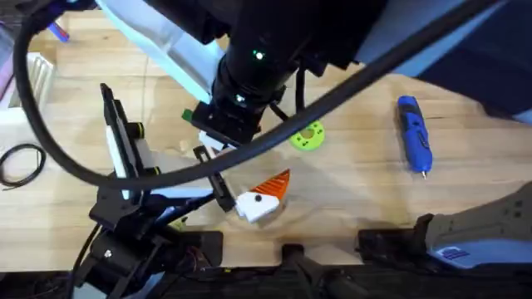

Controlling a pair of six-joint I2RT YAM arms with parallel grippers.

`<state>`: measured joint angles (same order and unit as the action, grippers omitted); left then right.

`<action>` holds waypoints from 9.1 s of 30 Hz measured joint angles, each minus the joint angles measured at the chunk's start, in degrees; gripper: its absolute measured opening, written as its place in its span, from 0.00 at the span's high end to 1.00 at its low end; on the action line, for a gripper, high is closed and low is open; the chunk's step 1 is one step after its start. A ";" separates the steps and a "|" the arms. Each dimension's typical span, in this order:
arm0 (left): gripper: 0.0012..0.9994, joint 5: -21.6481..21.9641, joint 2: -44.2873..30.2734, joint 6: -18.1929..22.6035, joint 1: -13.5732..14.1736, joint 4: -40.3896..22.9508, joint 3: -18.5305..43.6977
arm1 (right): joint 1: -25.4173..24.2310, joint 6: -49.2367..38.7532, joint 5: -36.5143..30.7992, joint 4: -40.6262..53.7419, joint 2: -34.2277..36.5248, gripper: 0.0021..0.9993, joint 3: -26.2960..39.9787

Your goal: Pick up the gripper from the table and insert it into the empty holder that is missing its gripper. Then pick up a screw, insert it into the mounting hole, and use the screwdriver to tighten it. Finally, clean up the table by picking up the vegetable and placing it into the bucket.

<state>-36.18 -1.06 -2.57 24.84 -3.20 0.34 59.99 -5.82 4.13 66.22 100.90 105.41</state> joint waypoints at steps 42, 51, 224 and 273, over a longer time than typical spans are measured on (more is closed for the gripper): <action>0.01 0.02 0.00 0.44 0.00 0.02 0.00 | -19.45 6.57 11.02 0.02 -15.91 0.02 -5.56; 0.11 0.09 0.00 0.44 0.00 0.02 0.02 | -25.20 8.46 21.70 -8.06 -37.25 0.02 -28.41; 1.00 4.44 0.00 -3.79 0.00 0.15 0.02 | -11.63 14.34 15.66 -106.03 -39.93 0.98 -66.27; 1.00 4.72 0.00 -4.59 0.00 0.13 0.02 | -11.63 14.34 15.66 -106.54 -37.13 0.98 -66.29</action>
<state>-31.46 -1.06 -7.16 24.84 -3.07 0.36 48.36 8.51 19.79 -40.32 63.77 39.11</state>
